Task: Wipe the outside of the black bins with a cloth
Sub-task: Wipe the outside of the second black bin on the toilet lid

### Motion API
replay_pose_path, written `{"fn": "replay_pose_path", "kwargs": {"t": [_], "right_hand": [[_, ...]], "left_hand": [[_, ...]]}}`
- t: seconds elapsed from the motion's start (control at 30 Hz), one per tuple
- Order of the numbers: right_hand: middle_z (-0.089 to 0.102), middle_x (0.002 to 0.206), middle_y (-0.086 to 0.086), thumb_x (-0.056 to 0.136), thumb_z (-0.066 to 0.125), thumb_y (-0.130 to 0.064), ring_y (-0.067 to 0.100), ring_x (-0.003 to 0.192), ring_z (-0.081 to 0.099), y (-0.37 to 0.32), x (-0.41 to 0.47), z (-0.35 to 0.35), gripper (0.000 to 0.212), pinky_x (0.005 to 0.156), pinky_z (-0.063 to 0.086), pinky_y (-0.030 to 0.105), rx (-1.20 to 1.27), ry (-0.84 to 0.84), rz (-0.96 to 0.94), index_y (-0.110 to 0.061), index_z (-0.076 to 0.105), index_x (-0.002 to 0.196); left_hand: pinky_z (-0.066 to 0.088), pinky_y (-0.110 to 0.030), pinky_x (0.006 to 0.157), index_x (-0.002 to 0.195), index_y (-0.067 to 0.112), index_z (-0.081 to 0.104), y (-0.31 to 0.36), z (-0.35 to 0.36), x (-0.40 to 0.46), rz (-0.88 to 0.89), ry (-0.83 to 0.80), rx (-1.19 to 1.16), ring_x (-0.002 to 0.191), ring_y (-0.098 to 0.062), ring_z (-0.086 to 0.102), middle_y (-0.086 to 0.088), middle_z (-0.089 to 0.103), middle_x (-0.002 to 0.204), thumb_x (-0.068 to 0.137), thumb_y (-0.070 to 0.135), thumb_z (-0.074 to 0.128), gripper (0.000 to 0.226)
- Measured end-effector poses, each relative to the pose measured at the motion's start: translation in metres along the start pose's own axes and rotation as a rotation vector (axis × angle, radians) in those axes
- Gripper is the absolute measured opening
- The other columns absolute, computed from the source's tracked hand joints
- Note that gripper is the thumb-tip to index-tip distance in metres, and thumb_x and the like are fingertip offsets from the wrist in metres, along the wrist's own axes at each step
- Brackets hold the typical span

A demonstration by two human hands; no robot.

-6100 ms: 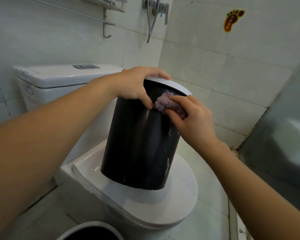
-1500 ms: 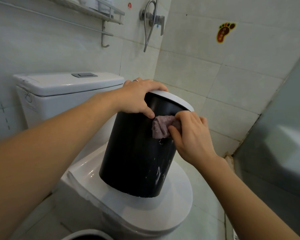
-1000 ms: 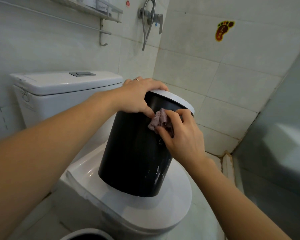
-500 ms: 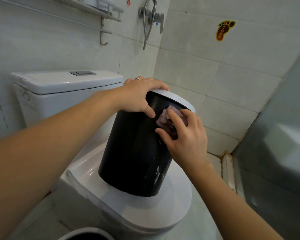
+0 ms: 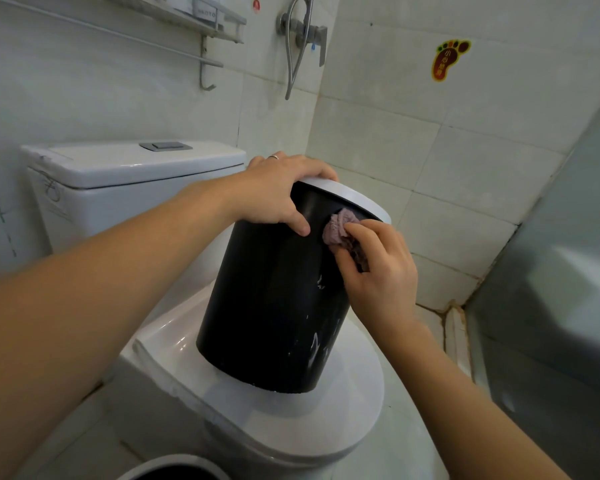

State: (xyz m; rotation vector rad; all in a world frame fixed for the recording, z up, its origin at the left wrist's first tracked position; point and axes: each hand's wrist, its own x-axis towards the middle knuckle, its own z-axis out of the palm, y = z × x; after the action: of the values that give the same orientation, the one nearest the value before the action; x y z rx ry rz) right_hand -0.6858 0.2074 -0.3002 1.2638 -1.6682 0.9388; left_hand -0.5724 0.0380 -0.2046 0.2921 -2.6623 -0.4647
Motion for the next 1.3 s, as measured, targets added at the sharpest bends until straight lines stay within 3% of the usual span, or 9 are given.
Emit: {"fn": "replay_pose_path", "kwargs": {"t": [0.13, 0.3, 0.43, 0.5, 0.7, 0.9, 1.0, 1.1, 1.3], "right_hand": [[0.065, 0.111, 0.009, 0.093, 0.056, -0.044, 0.026, 0.098, 0.061, -0.004, -0.003, 0.000, 0.040, 0.076, 0.052, 0.039, 0.090, -0.050, 0.077, -0.011, 0.072, 0.111], [0.063, 0.105, 0.005, 0.091, 0.068, -0.023, 0.022, 0.094, 0.058, -0.005, -0.003, 0.004, 0.018, 0.073, 0.051, 0.035, 0.139, -0.015, 0.145, -0.011, 0.072, 0.104], [0.061, 0.104, 0.004, 0.085, 0.075, -0.022, 0.023, 0.096, 0.057, -0.006, -0.005, 0.005, 0.026, 0.075, 0.048, 0.031, 0.139, -0.038, 0.174, -0.013, 0.069, 0.109], [0.062, 0.105, 0.007, 0.085, 0.075, -0.024, 0.027, 0.095, 0.058, -0.005, -0.006, 0.004, 0.029, 0.072, 0.049, 0.034, 0.087, -0.046, 0.127, -0.012, 0.070, 0.111], [0.063, 0.108, 0.014, 0.088, 0.068, -0.035, 0.030, 0.089, 0.059, -0.001, -0.017, 0.000, 0.034, 0.062, 0.053, 0.037, -0.050, -0.077, -0.129, -0.012, 0.071, 0.113], [0.063, 0.109, 0.019, 0.087, 0.071, -0.021, 0.032, 0.086, 0.060, 0.002, -0.025, -0.002, 0.029, 0.061, 0.053, 0.039, -0.071, -0.128, -0.261, -0.009, 0.072, 0.113], [0.062, 0.111, 0.020, 0.087, 0.070, -0.015, 0.033, 0.088, 0.061, 0.002, -0.009, -0.002, 0.027, 0.060, 0.054, 0.042, -0.053, -0.097, -0.211, -0.008, 0.071, 0.113], [0.063, 0.110, 0.017, 0.090, 0.068, -0.016, 0.032, 0.088, 0.061, 0.003, 0.001, -0.001, 0.027, 0.062, 0.054, 0.043, -0.046, -0.061, -0.167, -0.007, 0.071, 0.115], [0.066, 0.109, 0.015, 0.094, 0.066, -0.018, 0.031, 0.082, 0.061, 0.012, -0.030, -0.003, 0.024, 0.068, 0.053, 0.039, -0.015, -0.140, -0.406, -0.008, 0.072, 0.115]], "left_hand": [[0.029, -0.035, 0.098, 0.116, 0.060, 0.046, 0.000, 0.000, 0.000, -0.021, 0.019, -0.018, 0.113, -0.015, 0.034, 0.020, 0.050, 0.115, 0.065, 0.028, 0.085, 0.072], [0.024, -0.031, 0.092, 0.121, 0.054, 0.049, 0.005, 0.000, -0.002, -0.025, 0.017, -0.017, 0.104, -0.009, 0.030, 0.032, 0.046, 0.100, 0.066, 0.026, 0.086, 0.071], [0.025, -0.033, 0.095, 0.121, 0.052, 0.050, 0.007, 0.000, -0.003, -0.019, 0.014, -0.016, 0.106, -0.010, 0.031, 0.027, 0.049, 0.106, 0.066, 0.026, 0.085, 0.070], [0.026, -0.034, 0.098, 0.122, 0.050, 0.050, 0.008, 0.000, -0.003, -0.014, 0.015, -0.002, 0.107, -0.011, 0.032, 0.024, 0.049, 0.110, 0.066, 0.026, 0.085, 0.070], [0.024, -0.030, 0.089, 0.114, 0.055, 0.050, 0.010, 0.000, -0.005, -0.037, 0.030, -0.055, 0.097, -0.010, 0.030, 0.030, 0.039, 0.091, 0.065, 0.022, 0.086, 0.069], [0.034, -0.037, 0.097, 0.108, 0.061, 0.046, 0.006, 0.000, -0.002, -0.076, 0.025, -0.061, 0.109, -0.021, 0.036, 0.018, 0.042, 0.098, 0.064, 0.025, 0.087, 0.070], [0.037, -0.040, 0.101, 0.106, 0.060, 0.047, 0.003, -0.002, -0.001, -0.077, 0.020, -0.072, 0.114, -0.022, 0.041, 0.018, 0.046, 0.100, 0.064, 0.024, 0.087, 0.068], [0.040, -0.048, 0.104, 0.106, 0.062, 0.047, 0.002, -0.003, 0.000, -0.098, -0.004, -0.071, 0.116, -0.027, 0.044, 0.003, 0.050, 0.115, 0.063, 0.025, 0.087, 0.069], [0.042, -0.049, 0.104, 0.101, 0.067, 0.046, 0.000, -0.004, -0.001, -0.134, 0.002, -0.104, 0.118, -0.031, 0.044, -0.002, 0.048, 0.121, 0.063, 0.025, 0.087, 0.070]]}}
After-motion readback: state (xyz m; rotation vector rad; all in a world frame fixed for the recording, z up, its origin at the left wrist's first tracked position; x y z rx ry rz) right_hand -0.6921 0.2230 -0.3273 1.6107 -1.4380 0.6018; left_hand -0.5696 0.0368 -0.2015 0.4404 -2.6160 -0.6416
